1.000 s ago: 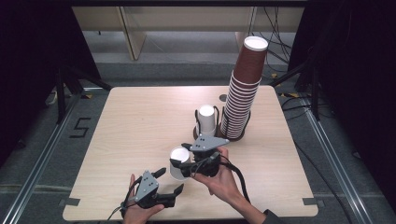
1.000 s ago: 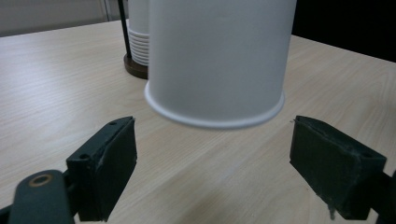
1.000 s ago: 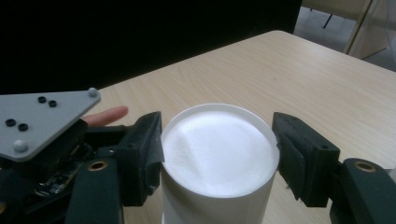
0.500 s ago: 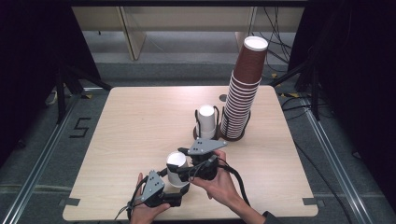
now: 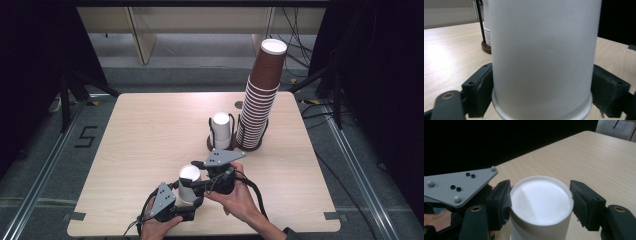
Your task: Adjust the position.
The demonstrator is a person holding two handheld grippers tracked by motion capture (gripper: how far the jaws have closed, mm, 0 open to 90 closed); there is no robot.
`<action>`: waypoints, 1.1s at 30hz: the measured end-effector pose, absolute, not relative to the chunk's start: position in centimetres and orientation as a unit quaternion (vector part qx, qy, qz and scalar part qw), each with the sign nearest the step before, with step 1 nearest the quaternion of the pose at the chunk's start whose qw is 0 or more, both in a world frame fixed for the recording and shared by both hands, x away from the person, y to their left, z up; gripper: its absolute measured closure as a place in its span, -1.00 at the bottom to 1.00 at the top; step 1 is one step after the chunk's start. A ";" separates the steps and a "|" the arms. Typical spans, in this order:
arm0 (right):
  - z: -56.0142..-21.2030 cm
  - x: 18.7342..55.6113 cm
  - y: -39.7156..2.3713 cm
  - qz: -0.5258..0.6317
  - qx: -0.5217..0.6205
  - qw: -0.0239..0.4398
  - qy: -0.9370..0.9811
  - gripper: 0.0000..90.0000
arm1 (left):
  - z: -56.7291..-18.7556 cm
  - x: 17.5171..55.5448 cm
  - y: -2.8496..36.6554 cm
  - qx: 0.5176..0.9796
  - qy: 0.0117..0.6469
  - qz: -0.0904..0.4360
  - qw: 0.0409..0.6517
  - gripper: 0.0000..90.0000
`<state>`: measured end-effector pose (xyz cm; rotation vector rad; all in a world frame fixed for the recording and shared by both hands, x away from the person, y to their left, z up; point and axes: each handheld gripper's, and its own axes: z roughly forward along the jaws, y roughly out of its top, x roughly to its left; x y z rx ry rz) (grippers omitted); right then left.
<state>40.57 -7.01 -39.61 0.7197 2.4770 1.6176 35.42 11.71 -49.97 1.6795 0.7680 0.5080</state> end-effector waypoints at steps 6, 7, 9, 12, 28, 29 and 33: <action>-39.4 41.0 -7.8 0.523 0.234 0.024 0.819 -0.44 | -49.6 35.5 11.8 0.748 0.301 0.230 0.545 -0.51; -39.3 41.1 -8.1 0.525 0.232 0.027 0.819 -0.45 | -49.6 35.5 11.8 0.753 0.296 0.229 0.541 -0.50; -39.0 41.1 -8.7 0.509 0.233 0.019 0.828 -0.55 | -49.4 35.4 11.8 0.771 0.290 0.224 0.521 -0.49; -38.8 41.0 -9.5 0.492 0.227 0.008 0.840 -0.53 | -49.2 35.2 11.5 0.794 0.264 0.230 0.497 -0.49; -40.4 40.7 -10.4 0.419 0.160 -0.025 0.893 -0.51 | -48.7 34.4 10.9 0.863 0.164 0.234 0.416 -0.48; -40.5 40.7 -10.3 0.415 0.160 -0.032 0.895 -0.51 | -48.6 34.4 10.9 0.870 0.154 0.234 0.406 -0.48; -41.1 40.7 -10.1 0.404 0.151 -0.039 0.901 -0.50 | -48.6 34.2 10.7 0.877 0.141 0.236 0.394 -0.48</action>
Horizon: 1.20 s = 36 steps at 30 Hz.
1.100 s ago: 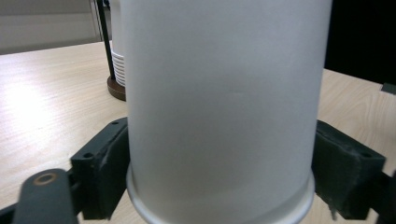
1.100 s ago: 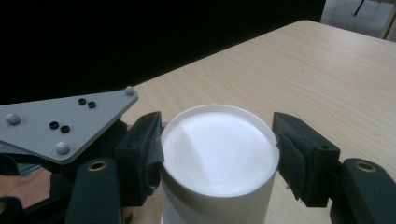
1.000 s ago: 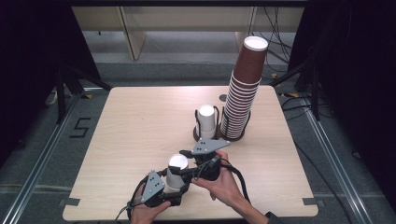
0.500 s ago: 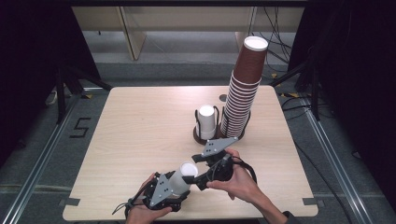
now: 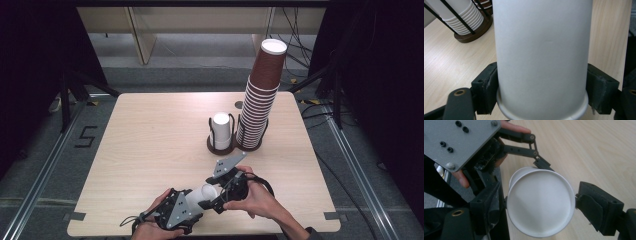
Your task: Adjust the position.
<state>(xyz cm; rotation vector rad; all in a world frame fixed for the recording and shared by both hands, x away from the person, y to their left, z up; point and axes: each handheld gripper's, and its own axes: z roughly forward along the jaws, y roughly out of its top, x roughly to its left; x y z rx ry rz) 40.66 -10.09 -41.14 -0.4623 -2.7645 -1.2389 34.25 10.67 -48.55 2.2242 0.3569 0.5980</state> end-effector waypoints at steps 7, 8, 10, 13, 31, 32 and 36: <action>-41.5 40.5 -9.8 -0.397 -0.142 0.046 -0.906 -0.27 | -48.5 34.2 10.7 0.876 0.142 0.234 0.398 -0.53; -41.5 40.6 -9.9 -0.400 -0.141 0.050 -0.904 -0.27 | -48.8 34.2 10.6 0.865 0.151 0.231 0.419 -0.56; -41.3 40.7 -10.1 -0.404 -0.144 0.050 -0.902 -0.25 | -48.8 34.3 10.8 0.855 0.162 0.232 0.434 -0.65; -40.9 41.0 -10.6 -0.418 -0.152 0.054 -0.894 -0.24 | -48.9 34.6 11.3 0.825 0.178 0.223 0.487 -0.68; -40.0 42.2 -13.3 -0.501 -0.186 0.110 -0.838 -0.24 | -48.7 34.6 12.4 0.736 0.186 0.215 0.615 -0.70; -40.1 42.2 -13.3 -0.502 -0.187 0.111 -0.837 -0.23 | -48.7 34.6 12.4 0.735 0.186 0.215 0.616 -0.70; -40.3 42.2 -13.3 -0.503 -0.191 0.118 -0.835 -0.24 | -48.7 34.5 12.3 0.732 0.183 0.221 0.618 -0.68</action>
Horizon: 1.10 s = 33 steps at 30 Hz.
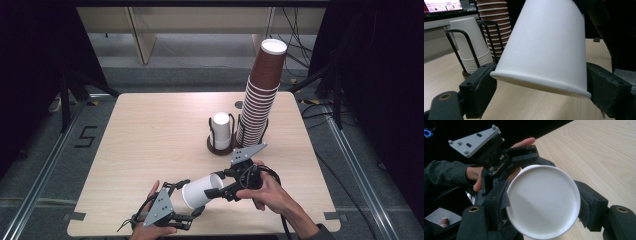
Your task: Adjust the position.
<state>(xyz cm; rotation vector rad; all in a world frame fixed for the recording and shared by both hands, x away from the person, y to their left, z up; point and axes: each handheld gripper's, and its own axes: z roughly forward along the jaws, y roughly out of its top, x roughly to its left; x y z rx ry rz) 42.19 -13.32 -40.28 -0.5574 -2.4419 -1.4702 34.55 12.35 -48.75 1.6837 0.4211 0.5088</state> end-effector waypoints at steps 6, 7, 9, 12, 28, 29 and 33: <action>-40.6 42.4 -13.4 -0.504 -0.188 0.123 -0.834 -0.24 | -48.6 34.6 12.5 0.740 0.176 0.220 0.611 -0.62; -40.7 42.5 -13.5 -0.504 -0.188 0.125 -0.833 -0.24 | -48.6 34.6 12.5 0.740 0.176 0.220 0.611 -0.60; -40.8 42.5 -13.5 -0.499 -0.195 0.132 -0.834 -0.25 | -48.6 34.7 12.5 0.749 0.176 0.211 0.603 -0.55; -40.9 42.6 -13.6 -0.497 -0.194 0.131 -0.836 -0.27 | -48.6 34.9 12.5 0.752 0.173 0.201 0.603 -0.50; -39.2 41.7 -13.4 -0.442 -0.145 0.030 -0.885 -0.61 | -47.6 34.7 12.3 0.817 0.160 0.188 0.521 -0.42; -39.1 41.5 -13.4 -0.436 -0.133 0.022 -0.890 -0.58 | -47.6 34.7 12.3 0.817 0.160 0.188 0.521 -0.42; -38.9 40.5 -12.5 -0.393 -0.082 -0.009 -0.916 -0.57 | -47.4 34.5 11.9 0.851 0.143 0.183 0.470 -0.42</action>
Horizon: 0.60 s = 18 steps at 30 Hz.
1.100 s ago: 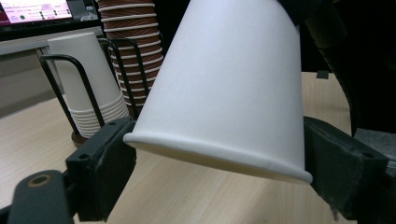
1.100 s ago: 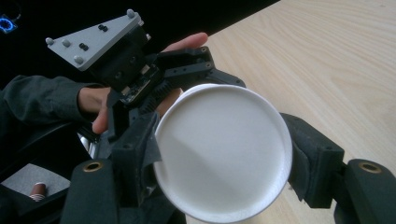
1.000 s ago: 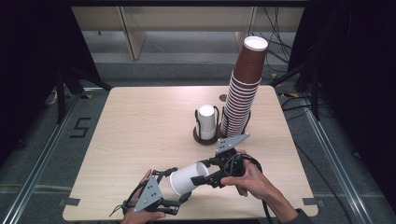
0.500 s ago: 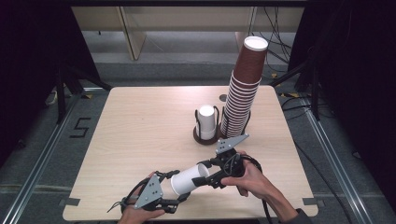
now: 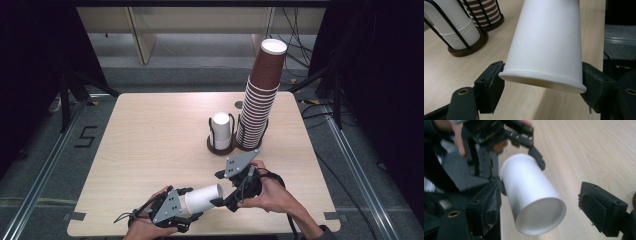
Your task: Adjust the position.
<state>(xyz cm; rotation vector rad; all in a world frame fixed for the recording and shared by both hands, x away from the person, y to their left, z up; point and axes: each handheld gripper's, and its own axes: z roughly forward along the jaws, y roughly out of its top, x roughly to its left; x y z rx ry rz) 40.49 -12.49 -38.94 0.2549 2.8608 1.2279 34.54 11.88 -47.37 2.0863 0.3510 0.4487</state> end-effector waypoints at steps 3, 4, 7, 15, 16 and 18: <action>-39.4 39.9 -11.7 0.360 0.050 0.021 0.931 -0.55 | -47.3 34.3 11.5 0.859 0.138 0.181 0.458 -0.42; -39.5 39.8 -11.6 0.352 0.042 0.022 0.935 -0.54 | -47.2 34.2 11.3 0.860 0.137 0.182 0.456 -0.42; -40.1 39.3 -10.9 0.318 0.013 0.032 0.947 -0.54 | -47.0 34.1 11.2 0.870 0.121 0.186 0.440 -0.42; -41.5 38.4 -9.3 0.268 -0.031 0.044 0.962 -0.50 | -46.8 34.0 11.2 0.882 0.111 0.183 0.421 -0.43; -41.7 38.4 -9.1 0.265 -0.031 0.042 0.963 -0.50 | -46.9 33.9 11.1 0.881 0.112 0.182 0.423 -0.43; -42.0 38.5 -9.0 0.245 -0.040 0.058 0.967 -0.47 | -47.0 33.8 11.0 0.878 0.116 0.178 0.430 -0.43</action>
